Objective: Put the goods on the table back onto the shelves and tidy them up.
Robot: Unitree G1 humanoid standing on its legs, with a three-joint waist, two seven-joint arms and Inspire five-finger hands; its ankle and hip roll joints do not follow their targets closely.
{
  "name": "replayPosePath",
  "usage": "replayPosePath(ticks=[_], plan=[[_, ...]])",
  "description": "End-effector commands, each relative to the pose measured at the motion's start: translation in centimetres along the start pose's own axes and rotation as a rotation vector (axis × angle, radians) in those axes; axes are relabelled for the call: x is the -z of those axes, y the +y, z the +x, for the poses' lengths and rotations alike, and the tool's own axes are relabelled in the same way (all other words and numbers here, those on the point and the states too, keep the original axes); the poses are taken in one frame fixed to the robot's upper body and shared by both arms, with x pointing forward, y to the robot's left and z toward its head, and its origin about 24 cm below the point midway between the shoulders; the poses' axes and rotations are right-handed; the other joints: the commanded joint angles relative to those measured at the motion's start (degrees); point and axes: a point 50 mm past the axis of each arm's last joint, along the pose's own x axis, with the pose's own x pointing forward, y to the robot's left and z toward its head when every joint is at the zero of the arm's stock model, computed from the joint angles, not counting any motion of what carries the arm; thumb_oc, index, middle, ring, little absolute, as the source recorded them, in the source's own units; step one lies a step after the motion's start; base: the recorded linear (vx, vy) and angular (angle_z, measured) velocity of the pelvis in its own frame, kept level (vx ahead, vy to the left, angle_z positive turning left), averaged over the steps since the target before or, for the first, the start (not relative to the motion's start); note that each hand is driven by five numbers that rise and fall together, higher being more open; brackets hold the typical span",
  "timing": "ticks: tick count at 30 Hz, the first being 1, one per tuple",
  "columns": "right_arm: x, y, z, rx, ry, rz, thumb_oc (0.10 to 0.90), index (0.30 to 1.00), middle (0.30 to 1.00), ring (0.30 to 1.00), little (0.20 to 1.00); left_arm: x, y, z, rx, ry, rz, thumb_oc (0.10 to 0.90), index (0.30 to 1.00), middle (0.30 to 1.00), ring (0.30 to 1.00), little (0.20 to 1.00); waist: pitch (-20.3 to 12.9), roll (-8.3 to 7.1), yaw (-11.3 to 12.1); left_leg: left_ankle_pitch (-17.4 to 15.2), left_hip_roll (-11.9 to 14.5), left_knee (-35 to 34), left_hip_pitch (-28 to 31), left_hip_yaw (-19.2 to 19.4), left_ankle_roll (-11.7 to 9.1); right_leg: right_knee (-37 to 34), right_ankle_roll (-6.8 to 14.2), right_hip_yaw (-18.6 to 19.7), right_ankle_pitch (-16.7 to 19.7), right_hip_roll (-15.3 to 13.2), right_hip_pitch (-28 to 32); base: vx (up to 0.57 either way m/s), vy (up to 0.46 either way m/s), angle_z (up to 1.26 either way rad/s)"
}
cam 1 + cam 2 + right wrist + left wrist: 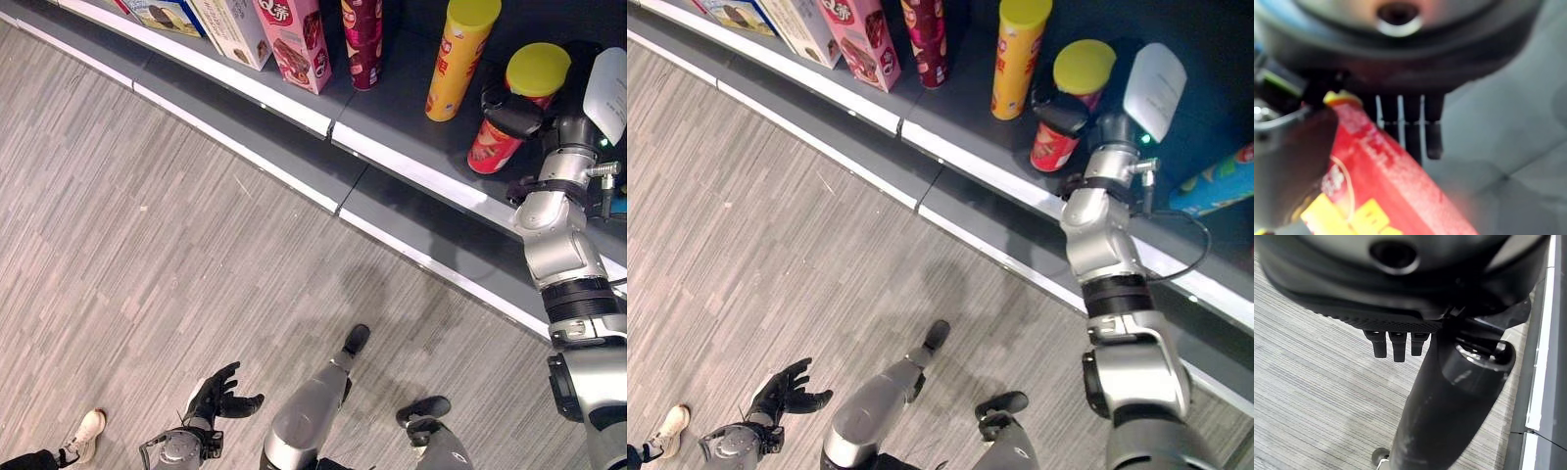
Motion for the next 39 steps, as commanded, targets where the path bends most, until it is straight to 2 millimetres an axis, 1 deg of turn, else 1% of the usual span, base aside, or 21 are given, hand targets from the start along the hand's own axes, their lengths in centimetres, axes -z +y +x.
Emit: replayPosePath(ticks=[1, 6, 10, 13, 17, 20, 26, 29, 34, 39], plan=[[-4.0, -6.3, 3.7, 0.281, -0.227, -0.039, 0.400, 0.300, 0.300, 0.300, 0.300, 0.8, 1.5, -1.0, -0.007, 0.009, 0.102, 0.800, 0.900, 0.900, 0.900, 0.900, -3.60, 1.78, 1.45, -1.24, 1.91, -6.59, 2.47, -5.41, -1.34, 4.17, 5.71, 4.26, 5.63, -7.38, -4.42, 0.01, 0.005, 0.04], [-3.3, -6.4, 3.8, 0.287, -0.205, -0.059, 0.400, 0.300, 0.300, 0.300, 0.300, 0.7, 1.4, -0.9, -0.003, 0.003, 0.097, 0.800, 0.900, 0.900, 0.900, 0.900, -3.49, 1.84, 1.09, -1.41, 1.57, -6.53, 2.64, -5.78, -1.21, 4.58, 5.77, 3.91, 5.66, -7.85, -4.27, 0.00, -0.001, 0.01], [-2.4, -6.5, 3.8, 0.294, -0.171, -0.078, 0.400, 0.300, 0.300, 0.300, 0.300, 0.6, 1.2, -0.8, 0.000, -0.002, 0.099, 0.800, 0.900, 0.900, 0.900, 0.900, -3.37, 1.95, 0.51, -1.41, 1.30, -6.54, 2.64, -6.22, -1.17, 4.90, 5.80, 3.70, 5.59, -8.25, -4.37, 0.00, -0.005, 0.05], [-1.5, -6.7, 3.9, 0.296, -0.135, -0.079, 0.400, 0.300, 0.300, 0.300, 0.300, 0.9, 1.2, -0.9, -0.001, 0.010, 0.100, 0.800, 0.900, 0.900, 0.900, 0.900, -3.53, 1.88, 0.04, -1.38, 1.30, -6.88, 2.84, -6.27, -1.26, 5.09, 5.91, 3.62, 5.79, -8.47, -4.46, 0.00, -0.007, 0.06], [-1.4, -6.8, 4.0, 0.295, -0.131, -0.077, 0.400, 0.300, 0.300, 0.300, 0.300, 0.8, 1.2, -0.9, -0.001, 0.009, 0.100, 0.800, 0.900, 0.900, 0.900, 0.900, -3.59, 1.77, -0.21, -1.41, 1.31, -6.93, 2.86, -6.39, -1.30, 5.12, 5.93, 3.78, 5.85, -8.45, -4.63, 0.00, -0.004, 0.01], [-0.8, -6.9, 4.2, 0.294, -0.105, -0.094, 0.400, 0.300, 0.300, 0.300, 0.300, 0.9, 1.2, -0.9, -0.003, 0.009, 0.098, 0.800, 0.900, 0.900, 0.900, 0.900, -3.64, 1.71, -0.38, -1.45, 1.28, -7.05, 2.96, -6.49, -1.32, 5.29, 5.96, 3.57, 5.88, -8.55, -4.71, 0.00, 0.000, 0.00], [-0.4, -7.2, 4.4, 0.302, -0.088, -0.099, 0.400, 0.300, 0.300, 0.300, 0.300, 0.8, 1.2, -0.9, -0.004, 0.004, 0.098, 0.800, 0.900, 0.900, 0.900, 0.900, -3.58, 1.86, -0.77, -1.47, 1.18, -7.16, 2.92, -6.73, -1.29, 5.57, 6.05, 3.75, 5.93, -8.75, -5.10, 0.00, 0.000, 0.00], [-0.7, -7.2, 4.5, 0.306, -0.095, -0.090, 0.400, 0.300, 0.300, 0.300, 0.300, 0.8, 1.2, -0.9, -0.007, 0.006, 0.098, 0.800, 0.900, 0.900, 0.900, 0.900, -3.41, 1.89, -0.90, -1.48, 1.17, -7.13, 2.95, -6.72, -1.26, 5.82, 6.08, 3.99, 6.08, -8.87, -5.32, 0.00, 0.000, 0.00], [-1.0, -6.7, 4.5, 0.302, -0.090, -0.066, 0.400, 0.300, 0.300, 0.300, 0.300, 0.7, 1.2, -0.8, -0.010, 0.004, 0.099, 0.800, 0.900, 0.900, 0.900, 0.900, -3.23, 1.74, -0.80, -1.60, 1.10, -7.08, 3.10, -7.05, -1.17, 5.89, 6.14, 3.72, 6.19, -8.93, -5.37, 0.00, 0.000, 0.00], [-0.7, -6.6, 4.4, 0.304, -0.067, -0.060, 0.400, 0.300, 0.300, 0.300, 0.300, 0.7, 1.0, -0.7, -0.005, 0.005, 0.101, 0.800, 0.900, 0.900, 0.900, 0.900, -3.31, 1.83, -0.87, -1.55, 0.74, -7.14, 3.08, -7.73, -1.18, 6.03, 6.21, 3.19, 6.00, -9.32, -5.16, 0.00, 0.000, 0.00]])
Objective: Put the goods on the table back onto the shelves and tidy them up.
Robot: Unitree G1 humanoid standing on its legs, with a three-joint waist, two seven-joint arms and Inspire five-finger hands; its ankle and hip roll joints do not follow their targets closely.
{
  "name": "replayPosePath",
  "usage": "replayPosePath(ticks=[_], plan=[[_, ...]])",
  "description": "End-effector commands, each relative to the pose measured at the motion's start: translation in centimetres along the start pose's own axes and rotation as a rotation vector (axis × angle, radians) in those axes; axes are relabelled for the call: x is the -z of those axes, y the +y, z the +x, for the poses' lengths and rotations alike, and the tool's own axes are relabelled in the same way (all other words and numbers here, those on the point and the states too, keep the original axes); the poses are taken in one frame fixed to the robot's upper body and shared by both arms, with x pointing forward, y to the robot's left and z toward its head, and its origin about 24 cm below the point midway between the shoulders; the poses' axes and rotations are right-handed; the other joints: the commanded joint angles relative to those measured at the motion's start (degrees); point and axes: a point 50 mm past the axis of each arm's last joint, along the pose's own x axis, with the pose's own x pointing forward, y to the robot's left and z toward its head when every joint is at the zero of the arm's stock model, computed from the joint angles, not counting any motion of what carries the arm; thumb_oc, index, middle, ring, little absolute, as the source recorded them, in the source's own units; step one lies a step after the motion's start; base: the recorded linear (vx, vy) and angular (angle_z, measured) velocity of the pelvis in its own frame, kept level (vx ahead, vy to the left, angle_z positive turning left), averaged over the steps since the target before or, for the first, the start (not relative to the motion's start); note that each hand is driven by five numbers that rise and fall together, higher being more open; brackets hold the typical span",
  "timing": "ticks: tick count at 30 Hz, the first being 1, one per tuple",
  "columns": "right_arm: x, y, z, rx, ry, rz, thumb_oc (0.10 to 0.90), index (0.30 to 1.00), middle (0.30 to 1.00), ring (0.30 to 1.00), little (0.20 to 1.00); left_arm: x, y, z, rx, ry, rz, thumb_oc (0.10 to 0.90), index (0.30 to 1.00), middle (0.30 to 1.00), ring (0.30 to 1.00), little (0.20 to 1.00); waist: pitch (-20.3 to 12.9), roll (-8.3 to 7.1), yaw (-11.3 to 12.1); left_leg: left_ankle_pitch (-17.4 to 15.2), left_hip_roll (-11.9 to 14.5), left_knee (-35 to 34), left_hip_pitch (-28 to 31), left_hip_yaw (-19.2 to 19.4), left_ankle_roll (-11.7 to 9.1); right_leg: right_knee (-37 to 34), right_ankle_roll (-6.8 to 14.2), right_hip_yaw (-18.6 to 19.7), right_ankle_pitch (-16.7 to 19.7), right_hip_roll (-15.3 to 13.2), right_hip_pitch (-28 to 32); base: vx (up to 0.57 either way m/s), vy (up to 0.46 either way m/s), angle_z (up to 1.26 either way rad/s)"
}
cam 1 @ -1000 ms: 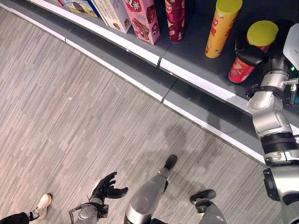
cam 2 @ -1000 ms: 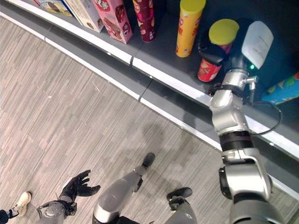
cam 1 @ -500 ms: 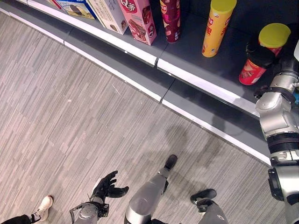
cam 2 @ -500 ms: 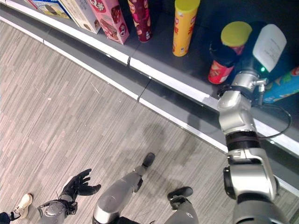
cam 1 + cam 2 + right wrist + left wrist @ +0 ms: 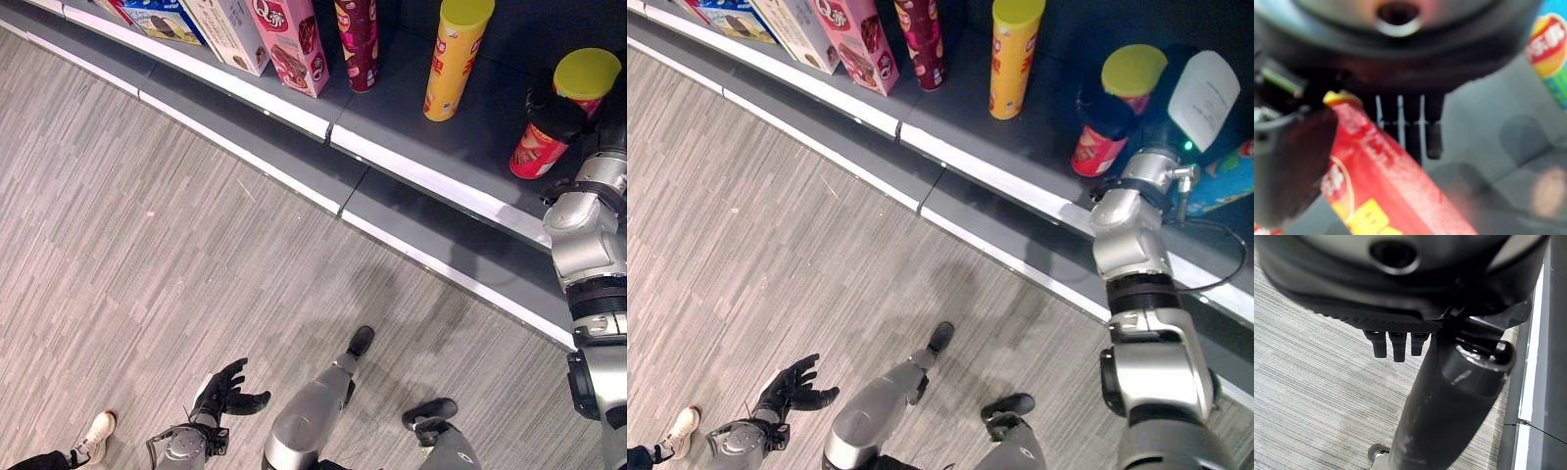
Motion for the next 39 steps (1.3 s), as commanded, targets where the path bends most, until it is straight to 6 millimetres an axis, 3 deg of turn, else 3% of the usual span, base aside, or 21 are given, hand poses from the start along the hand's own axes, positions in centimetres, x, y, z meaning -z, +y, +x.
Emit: replayPosePath(ticks=[1, 12, 13, 14, 15, 16, 17, 19, 20, 22, 30, 39], plan=[[-4.0, -5.0, 3.6, 0.244, -0.168, 0.053, 0.400, 0.300, 0.300, 0.300, 0.300, 0.9, 2.0, -0.8, -0.048, 0.017, 0.080, 0.800, 0.900, 0.900, 0.900, 0.900, -2.60, 0.77, 0.97, -1.60, 1.29, -7.34, 3.57, -6.68, -1.18, 3.48, 6.16, 4.35, 7.44, -7.97, -4.51, 0.00, 0.000, 0.00], [-3.6, -4.6, 3.6, 0.239, -0.131, 0.057, 0.400, 0.300, 0.300, 0.300, 0.300, 0.9, 1.9, -0.9, -0.044, 0.014, 0.079, 0.800, 0.900, 0.900, 0.900, 0.900, -2.68, 0.84, 1.18, -1.35, 1.03, -7.76, 3.64, -7.35, -1.11, 4.00, 6.21, 3.52, 7.82, -8.54, -4.41, 0.00, 0.001, 0.04], [-3.6, -4.6, 3.6, 0.239, -0.130, 0.057, 0.441, 0.361, 0.361, 0.361, 0.361, 0.9, 1.9, -0.9, -0.043, 0.013, 0.078, 0.800, 0.900, 0.900, 0.900, 0.900, -2.71, 0.81, 1.20, -1.34, 1.01, -7.74, 3.62, -7.38, -1.11, 3.98, 6.21, 3.47, 7.87, -8.56, -4.38, 0.00, -0.003, 0.08], [-3.6, -4.6, 3.6, 0.241, -0.130, 0.059, 0.535, 0.502, 0.502, 0.502, 0.502, 0.8, 1.9, -0.8, -0.044, 0.011, 0.077, 0.800, 0.900, 0.900, 0.900, 0.900, -2.72, 0.83, 1.18, -1.33, 0.99, -7.70, 3.59, -7.46, -1.12, 4.04, 6.21, 3.44, 7.88, -8.62, -4.38, 0.00, -0.001, 0.09], [-3.7, -4.7, 3.7, 0.244, -0.131, 0.061, 0.585, 0.578, 0.578, 0.578, 0.578, 0.8, 1.9, -0.8, -0.045, 0.010, 0.076, 0.800, 0.900, 0.900, 0.900, 0.900, -2.76, 0.82, 1.14, -1.32, 0.98, -7.71, 3.61, -7.49, -1.13, 4.01, 6.21, 3.43, 7.89, -8.61, -4.38, 0.00, 0.005, 0.06], [-3.7, -4.6, 3.7, 0.245, -0.128, 0.063, 0.764, 0.846, 0.846, 0.846, 0.846, 0.8, 1.8, -0.8, -0.042, 0.008, 0.075, 0.800, 0.900, 0.900, 0.900, 0.900, -2.76, 0.81, 1.09, -1.30, 0.99, -7.74, 3.64, -7.45, -1.14, 4.03, 6.21, 3.40, 8.00, -8.70, -4.35, 0.00, 0.005, 0.04], [-3.7, -4.5, 3.7, 0.244, -0.128, 0.065, 0.800, 0.900, 0.900, 0.900, 0.900, 0.7, 1.8, -0.8, -0.042, 0.007, 0.075, 0.800, 0.900, 0.900, 0.900, 0.900, -2.75, 0.80, 1.05, -1.33, 0.98, -7.76, 3.70, -7.45, -1.14, 4.05, 6.21, 3.42, 8.01, -8.75, -4.37, 0.00, 0.000, 0.00], [-3.8, -4.6, 3.7, 0.245, -0.127, 0.067, 0.800, 0.900, 0.900, 0.900, 0.900, 0.7, 1.8, -0.8, -0.042, 0.007, 0.077, 0.800, 0.900, 0.900, 0.900, 0.900, -2.78, 0.78, 1.01, -1.32, 0.93, -7.78, 3.75, -7.42, -1.12, 4.07, 6.21, 3.47, 8.11, -8.81, -4.34, 0.00, 0.004, 0.02], [-3.7, -4.6, 3.7, 0.244, -0.126, 0.062, 0.800, 0.900, 0.900, 0.900, 0.900, -0.6, 1.2, -0.7, -0.011, -0.059, 0.067, 0.800, 0.900, 0.900, 0.900, 0.900, -2.73, 0.86, 0.97, -1.35, 0.86, -7.80, 3.79, -7.47, -1.09, 4.02, 6.21, 3.46, 8.22, -8.84, -4.35, 0.00, 0.000, 0.00], [-3.6, -4.5, 3.7, 0.240, -0.116, 0.060, 0.800, 0.900, 0.900, 0.900, 0.900, -1.1, 1.0, -1.0, 0.015, -0.083, 0.067, 0.800, 0.900, 0.900, 0.900, 0.900, -2.80, 1.09, 1.06, -1.35, 0.80, -7.74, 3.81, -7.52, -1.00, 4.08, 6.21, 3.27, 8.41, -8.91, -4.22, 0.00, 0.003, 0.02], [-2.9, -4.9, 4.0, 0.242, -0.093, 0.053, 0.800, 0.900, 0.900, 0.900, 0.900, -1.1, 0.8, -1.5, 0.049, -0.092, 0.074, 0.800, 0.900, 0.900, 0.900, 0.900, -3.00, 1.22, 0.94, -1.35, 0.60, -7.84, 4.04, -7.99, -1.02, 4.13, 6.21, 2.65, 8.81, -9.20, -3.87, 0.00, 0.000, 0.02], [-3.7, -6.0, 4.4, 0.283, -0.123, 0.087, 0.800, 0.900, 0.900, 0.900, 0.900, -2.1, 0.4, -2.0, 0.095, -0.133, 0.079, 0.800, 0.900, 0.900, 0.900, 0.900, -3.82, 0.75, 0.71, -1.64, 0.60, -7.63, 4.52, -7.92, -1.02, 4.33, 6.21, 2.67, 9.19, -9.20, -3.49, 0.00, 0.002, 0.01]])
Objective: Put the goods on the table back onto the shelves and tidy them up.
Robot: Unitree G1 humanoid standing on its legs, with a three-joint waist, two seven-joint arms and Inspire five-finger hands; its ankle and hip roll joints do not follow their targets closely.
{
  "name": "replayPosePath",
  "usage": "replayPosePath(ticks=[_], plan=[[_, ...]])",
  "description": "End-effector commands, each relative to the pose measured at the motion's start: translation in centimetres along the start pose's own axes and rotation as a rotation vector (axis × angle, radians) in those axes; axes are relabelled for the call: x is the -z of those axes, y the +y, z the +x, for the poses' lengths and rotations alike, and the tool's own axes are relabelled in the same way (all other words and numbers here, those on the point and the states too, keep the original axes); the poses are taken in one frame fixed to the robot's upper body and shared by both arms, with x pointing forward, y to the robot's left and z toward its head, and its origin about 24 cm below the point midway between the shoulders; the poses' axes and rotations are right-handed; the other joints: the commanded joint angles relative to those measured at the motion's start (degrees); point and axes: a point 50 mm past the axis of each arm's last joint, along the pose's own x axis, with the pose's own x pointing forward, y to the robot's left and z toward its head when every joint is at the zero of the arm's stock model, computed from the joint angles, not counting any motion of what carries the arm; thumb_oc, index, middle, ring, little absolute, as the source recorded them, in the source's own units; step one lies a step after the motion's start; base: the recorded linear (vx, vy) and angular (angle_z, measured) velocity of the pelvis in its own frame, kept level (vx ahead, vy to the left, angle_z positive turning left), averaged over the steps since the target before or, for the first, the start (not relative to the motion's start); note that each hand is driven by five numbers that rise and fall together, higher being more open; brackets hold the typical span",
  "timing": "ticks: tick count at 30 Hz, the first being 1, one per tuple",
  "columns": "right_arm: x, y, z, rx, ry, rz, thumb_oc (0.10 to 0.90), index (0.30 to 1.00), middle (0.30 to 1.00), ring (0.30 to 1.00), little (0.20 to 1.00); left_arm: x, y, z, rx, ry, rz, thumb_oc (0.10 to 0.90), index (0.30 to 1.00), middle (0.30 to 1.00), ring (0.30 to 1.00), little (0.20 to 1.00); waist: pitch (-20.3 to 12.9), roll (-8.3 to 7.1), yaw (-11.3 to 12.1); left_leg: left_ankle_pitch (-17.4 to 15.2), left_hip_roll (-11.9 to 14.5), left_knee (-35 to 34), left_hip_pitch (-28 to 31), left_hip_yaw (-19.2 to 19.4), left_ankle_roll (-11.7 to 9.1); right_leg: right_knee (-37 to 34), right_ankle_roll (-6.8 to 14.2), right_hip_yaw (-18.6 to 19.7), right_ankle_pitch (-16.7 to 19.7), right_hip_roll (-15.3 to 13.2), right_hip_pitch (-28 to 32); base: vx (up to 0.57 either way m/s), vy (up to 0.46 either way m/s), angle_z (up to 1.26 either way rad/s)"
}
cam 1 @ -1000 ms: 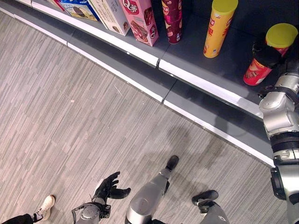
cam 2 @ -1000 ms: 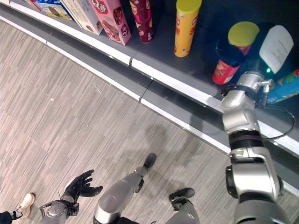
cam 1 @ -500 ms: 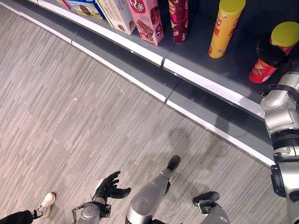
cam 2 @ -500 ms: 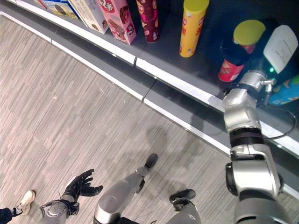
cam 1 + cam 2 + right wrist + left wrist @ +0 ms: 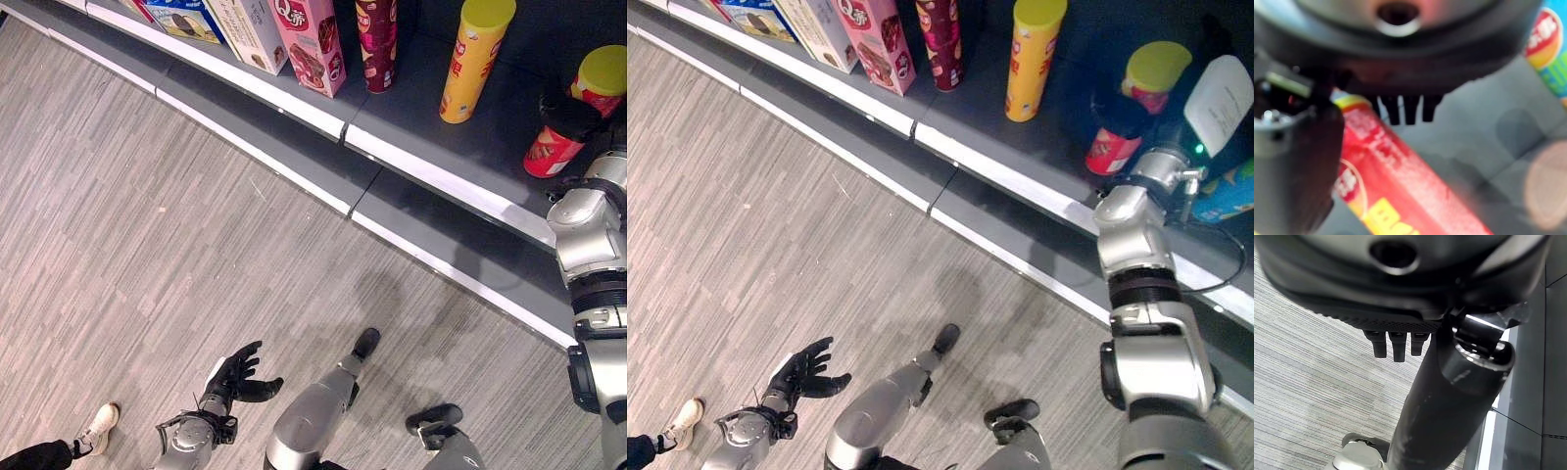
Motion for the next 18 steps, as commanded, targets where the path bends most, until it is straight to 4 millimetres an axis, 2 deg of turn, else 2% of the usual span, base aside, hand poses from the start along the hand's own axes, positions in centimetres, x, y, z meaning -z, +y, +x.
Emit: replayPosePath(ticks=[1, 4, 8, 13, 15, 16, 18], plan=[[-5.0, -5.4, 3.7, 0.229, -0.208, 0.062, 0.800, 0.900, 0.900, 0.900, 0.900, 1.2, 1.6, -2.0, 0.008, 0.024, 0.065, 0.800, 0.900, 0.900, 0.900, 0.900, -3.25, -0.08, 0.79, -2.81, 1.67, -7.56, 4.77, -5.84, -0.96, 1.63, 6.23, 4.50, 10.07, -7.52, -3.82, 0.00, 0.000, 0.00], [-5.7, -6.4, 3.8, 0.273, -0.248, 0.086, 0.800, 0.900, 0.900, 0.900, 0.900, 1.3, 1.6, -2.1, 0.012, 0.030, 0.067, 0.800, 0.900, 0.900, 0.900, 0.900, -3.86, -0.41, 0.51, -2.93, 1.86, -7.62, 5.22, -5.70, -1.02, 1.36, 6.23, 4.28, 10.53, -7.40, -3.25, 0.00, 0.000, 0.00], [-6.3, -6.7, 3.5, 0.282, -0.281, 0.096, 0.800, 0.900, 0.900, 0.900, 0.900, 1.5, 1.8, -2.2, 0.008, 0.041, 0.067, 0.800, 0.900, 0.900, 0.900, 0.900, -4.45, -0.84, 0.27, -3.13, 2.12, -7.59, 5.63, -5.46, -1.01, 1.27, 6.23, 4.42, 10.98, -7.17, -2.95, 0.00, 0.002, 0.02], [-7.7, -6.9, 2.1, 0.292, -0.371, 0.152, 0.800, 0.900, 0.900, 0.900, 0.900, 1.8, 1.8, -2.2, -0.006, 0.053, 0.053, 0.800, 0.900, 0.900, 0.900, 0.900, -4.96, -1.61, -0.80, -3.34, 2.67, -8.05, 6.72, -4.76, -1.14, 0.44, 6.23, 4.62, 11.61, -6.36, -1.95, 0.00, 0.001, -0.01], [-8.6, -6.0, -0.1, 0.233, -0.426, 0.267, 0.800, 0.900, 0.900, 0.900, 0.900, 2.2, 1.9, -2.2, -0.037, 0.069, 0.032, 0.800, 0.900, 0.900, 0.900, 0.900, -5.09, -2.56, -2.15, -3.40, 3.28, -8.38, 7.38, -3.83, -1.18, -0.60, 6.23, 5.27, 11.98, -5.36, -1.46, 0.01, 0.003, -0.02], [-8.4, -6.0, -0.4, 0.229, -0.422, 0.268, 0.800, 0.900, 0.900, 0.900, 0.900, 2.3, 2.0, -2.3, -0.040, 0.072, 0.035, 0.800, 0.900, 0.900, 0.900, 0.900, -5.22, -2.74, -2.05, -3.39, 3.36, -8.45, 7.49, -3.76, -1.18, -0.75, 6.23, 5.33, 12.06, -5.25, -1.38, 0.00, 0.000, 0.00], [-8.3, -4.4, -3.4, 0.040, -0.427, 0.481, 0.800, 0.900, 0.900, 0.900, 0.900, 2.5, 1.8, -2.3, -0.070, 0.078, -0.012, 0.800, 0.900, 0.900, 0.900, 0.900, -4.97, -4.22, -4.18, -3.43, 4.13, -8.73, 8.01, -2.53, -1.34, -1.94, 6.23, 6.20, 12.63, -4.06, -1.03, 0.03, -0.005, -0.10]])
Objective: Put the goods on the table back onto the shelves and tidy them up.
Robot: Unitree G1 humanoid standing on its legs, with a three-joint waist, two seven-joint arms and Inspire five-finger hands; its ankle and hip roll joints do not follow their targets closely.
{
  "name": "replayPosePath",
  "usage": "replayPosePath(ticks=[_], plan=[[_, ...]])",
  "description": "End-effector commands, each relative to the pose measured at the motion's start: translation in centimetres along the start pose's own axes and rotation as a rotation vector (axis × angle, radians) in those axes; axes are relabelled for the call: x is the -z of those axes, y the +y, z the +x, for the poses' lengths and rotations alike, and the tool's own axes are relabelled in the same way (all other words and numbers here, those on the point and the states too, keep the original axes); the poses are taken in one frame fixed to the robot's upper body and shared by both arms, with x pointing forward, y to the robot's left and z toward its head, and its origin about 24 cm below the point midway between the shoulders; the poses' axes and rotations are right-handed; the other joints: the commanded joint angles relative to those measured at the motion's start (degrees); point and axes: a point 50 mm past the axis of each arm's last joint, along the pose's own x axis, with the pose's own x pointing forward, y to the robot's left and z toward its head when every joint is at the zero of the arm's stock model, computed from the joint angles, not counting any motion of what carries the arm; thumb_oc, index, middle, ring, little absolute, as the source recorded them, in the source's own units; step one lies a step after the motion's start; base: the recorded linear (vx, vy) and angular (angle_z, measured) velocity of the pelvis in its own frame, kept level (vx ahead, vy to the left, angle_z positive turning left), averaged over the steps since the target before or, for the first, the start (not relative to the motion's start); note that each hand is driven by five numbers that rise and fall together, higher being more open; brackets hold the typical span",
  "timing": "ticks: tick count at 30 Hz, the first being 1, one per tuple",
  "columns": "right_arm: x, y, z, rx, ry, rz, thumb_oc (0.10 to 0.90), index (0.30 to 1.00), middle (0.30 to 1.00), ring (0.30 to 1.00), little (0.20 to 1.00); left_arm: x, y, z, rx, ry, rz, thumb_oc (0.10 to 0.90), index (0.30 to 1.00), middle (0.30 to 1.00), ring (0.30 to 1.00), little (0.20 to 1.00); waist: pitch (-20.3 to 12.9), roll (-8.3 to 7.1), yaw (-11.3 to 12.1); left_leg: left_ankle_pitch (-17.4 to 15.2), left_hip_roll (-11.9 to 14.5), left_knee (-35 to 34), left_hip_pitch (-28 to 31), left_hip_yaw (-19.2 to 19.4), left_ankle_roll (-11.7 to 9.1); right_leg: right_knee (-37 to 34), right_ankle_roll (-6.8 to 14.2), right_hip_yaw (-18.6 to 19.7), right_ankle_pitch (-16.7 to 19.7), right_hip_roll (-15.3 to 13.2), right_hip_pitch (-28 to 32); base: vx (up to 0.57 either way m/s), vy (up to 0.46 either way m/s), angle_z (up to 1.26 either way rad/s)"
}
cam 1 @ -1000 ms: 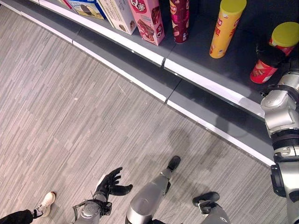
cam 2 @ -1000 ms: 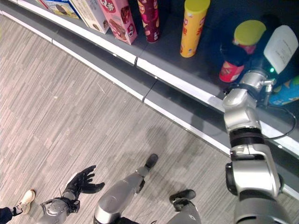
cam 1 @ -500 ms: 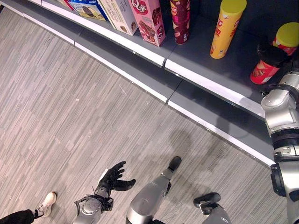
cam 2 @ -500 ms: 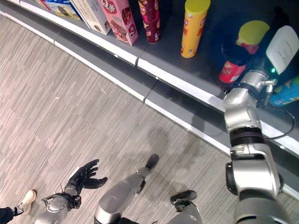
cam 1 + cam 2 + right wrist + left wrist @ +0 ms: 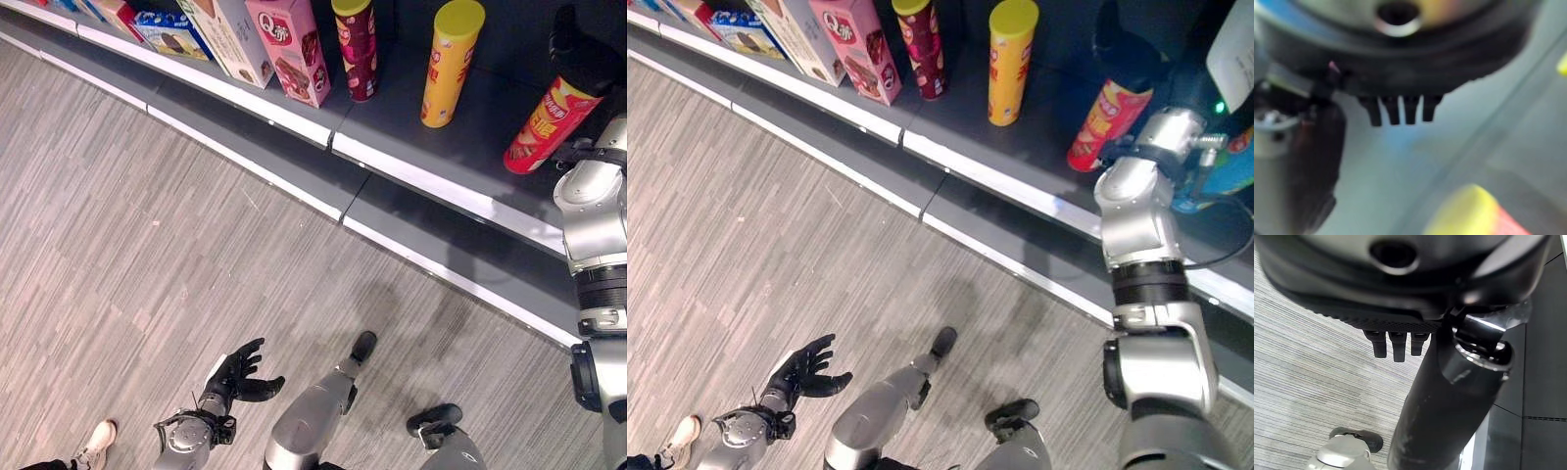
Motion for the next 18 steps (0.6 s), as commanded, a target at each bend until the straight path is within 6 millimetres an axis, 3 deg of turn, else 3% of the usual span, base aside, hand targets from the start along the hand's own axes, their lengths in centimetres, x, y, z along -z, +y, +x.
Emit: replayPosePath(ticks=[1, 2, 3, 5, 6, 7, 8, 9, 11, 12, 13, 14, 15, 16, 17, 18], plan=[[-2.6, -0.8, -2.8, -0.131, -0.131, 0.352, 0.800, 0.900, 0.900, 0.900, 0.900, 2.7, 1.7, -2.4, -0.084, 0.080, -0.017, 0.800, 0.900, 0.900, 0.900, 0.900, -5.20, -4.68, -0.86, -3.69, 4.00, -8.79, 5.74, -2.48, -1.48, -1.17, 6.66, 6.19, 12.36, -4.42, -3.00, 0.04, -0.009, -0.18], [-1.8, -0.3, -4.9, -0.204, -0.050, 0.501, 0.800, 0.900, 0.900, 0.900, 0.900, 3.1, 1.5, -2.6, -0.083, 0.093, -0.036, 0.800, 0.900, 0.900, 0.900, 0.900, -5.50, -5.41, -1.38, -3.68, 4.43, -9.16, 6.16, -1.95, -1.55, -1.81, 6.66, 6.35, 12.67, -3.90, -2.55, 0.11, -0.021, -0.47], [0.4, 0.8, -11.0, -0.504, 0.116, 0.725, 0.800, 0.900, 0.900, 0.900, 0.900, 4.2, 2.2, -3.2, -0.097, 0.144, -0.050, 0.800, 0.900, 0.900, 0.900, 0.900, -6.50, -8.22, -4.19, -3.86, 6.20, -9.86, 7.73, 0.32, -1.99, -4.44, 6.66, 7.51, 13.45, -1.91, -1.29, 0.11, -0.021, -0.49], [1.9, 1.0, -15.0, -0.741, 0.266, 0.870, 0.800, 0.900, 0.900, 0.900, 0.900, 4.7, 3.0, -3.7, -0.112, 0.164, -0.060, 0.800, 0.900, 0.900, 0.900, 0.900, -7.65, -10.03, -5.69, -4.29, 7.39, -10.29, 9.22, 2.16, -2.41, -6.71, 6.66, 8.38, 14.08, -0.24, -0.32, 0.10, -0.024, -0.47], [2.0, 0.9, -15.1, -0.746, 0.271, 0.875, 0.800, 0.900, 0.900, 0.900, 0.900, 4.8, 3.1, -3.8, -0.112, 0.167, -0.059, 0.800, 0.900, 0.900, 0.900, 0.900, -7.79, -10.04, -5.58, -4.31, 7.48, -10.38, 9.37, 2.24, -2.43, -6.91, 6.66, 8.42, 14.14, -0.10, -0.18, 0.07, -0.030, -0.70], [2.4, 0.8, -16.9, -0.834, 0.317, 0.901, 0.800, 0.900, 0.900, 0.900, 0.900, 4.8, 3.5, -3.8, -0.118, 0.170, -0.061, 0.800, 0.900, 0.900, 0.900, 0.900, -8.47, -10.84, -6.28, -4.57, 8.10, -10.47, 10.09, 3.05, -2.63, -7.99, 6.66, 8.88, 14.29, 0.48, 0.44, 0.05, 0.006, -0.89], [3.9, 1.2, -21.2, -0.915, 0.535, 1.028, 0.800, 0.900, 0.900, 0.900, 0.900, 5.3, 3.8, -4.2, -0.122, 0.185, -0.059, 0.800, 0.900, 0.900, 0.900, 0.900, -9.99, -12.10, -7.30, -4.13, 8.24, -10.57, 10.96, 4.26, -2.46, -10.87, 6.45, 8.65, 16.08, 1.33, 1.60, 0.05, 0.008, -0.63], [3.9, 1.2, -21.2, -0.915, 0.535, 1.028, 0.800, 0.900, 0.900, 0.900, 0.900, 5.3, 3.8, -4.2, -0.122, 0.186, -0.059, 0.800, 0.900, 0.900, 0.900, 0.900, -9.99, -12.10, -7.30, -4.13, 8.25, -10.58, 10.96, 4.25, -2.46, -10.89, 6.45, 8.64, 16.09, 1.34, 1.61, 0.04, 0.023, -0.41], [5.0, 1.1, -23.8, -0.985, 0.629, 0.982, 0.800, 0.900, 0.900, 0.900, 0.900, 5.9, 4.6, -4.3, -0.159, 0.211, -0.063, 0.800, 0.900, 0.900, 0.900, 0.900, -11.65, -13.12, -8.29, -4.56, 9.02, -11.13, 12.72, 5.91, -2.78, -12.68, 6.34, 9.29, 16.04, 2.42, 2.82, 0.07, -0.010, -0.32], [5.8, 1.2, -25.9, -1.016, 0.734, 0.996, 0.800, 0.900, 0.900, 0.900, 0.900, 5.8, 4.9, -4.1, -0.172, 0.207, -0.065, 0.800, 0.900, 0.900, 0.900, 0.900, -12.57, -13.64, -8.71, -4.77, 9.40, -11.31, 13.41, 6.65, -2.95, -13.51, 6.26, 9.52, 16.03, 2.83, 3.40, 0.09, -0.005, -0.38], [7.0, 0.9, -27.9, -1.076, 0.801, 0.900, 0.800, 0.900, 0.900, 0.900, 0.900, 5.7, 5.3, -3.8, -0.190, 0.205, -0.062, 0.800, 0.900, 0.900, 0.900, 0.900, -13.41, -14.17, -9.27, -4.95, 9.71, -11.57, 14.38, 7.40, -3.15, -14.23, 6.15, 9.91, 15.87, 3.35, 4.08, 0.08, -0.006, -0.68], [7.4, 0.8, -28.7, -1.097, 0.833, 0.865, 0.800, 0.900, 0.900, 0.900, 0.900, 5.7, 5.6, -3.8, -0.201, 0.207, -0.067, 0.800, 0.900, 0.900, 0.900, 0.900, -13.99, -14.50, -9.49, -5.13, 9.98, -11.85, 15.18, 8.04, -3.20, -14.86, 6.13, 10.21, 15.88, 3.76, 4.67, 0.09, -0.002, -0.55], [9.7, 0.1, -33.4, -1.169, 1.022, 0.706, 0.800, 0.900, 0.900, 0.900, 0.900, 5.1, 5.9, -3.2, -0.216, 0.182, -0.070, 0.800, 0.900, 0.900, 0.900, 0.900, -15.99, -15.22, -10.42, -5.85, 10.55, -12.06, 17.25, 9.70, -3.35, -15.86, 5.99, 11.23, 15.54, 4.60, 5.86, 0.09, 0.003, -0.56], [10.3, -0.4, -35.1, -1.187, 1.095, 0.676, 0.800, 0.900, 0.900, 0.900, 0.900, 4.9, 5.9, -3.1, -0.215, 0.174, -0.067, 0.800, 0.900, 0.900, 0.900, 0.900, -16.60, -15.34, -10.64, -6.04, 10.72, -12.04, 17.77, 10.21, -3.42, -16.24, 5.92, 11.55, 15.34, 4.90, 6.36, 0.06, 0.014, -0.26], [10.3, -0.4, -35.1, -1.187, 1.095, 0.677, 0.800, 0.900, 0.900, 0.900, 0.900, 4.9, 5.9, -3.1, -0.215, 0.174, -0.066, 0.800, 0.900, 0.900, 0.900, 0.900, -16.69, -15.45, -10.74, -5.90, 10.56, -12.05, 17.59, 10.12, -3.33, -16.38, 5.96, 11.44, 15.49, 4.77, 6.30, 0.05, 0.009, -0.51], [11.1, -0.9, -37.0, -1.179, 1.174, 0.612, 0.800, 0.900, 0.900, 0.900, 0.900, 5.1, 6.0, -3.0, -0.223, 0.189, -0.064, 0.800, 0.900, 0.900, 0.900, 0.900, -17.92, -15.59, -11.28, -6.35, 10.88, -12.05, 18.54, 11.26, -3.52, -17.18, 5.81, 12.39, 15.09, 5.53, 7.05, 0.04, 0.005, -0.64]])
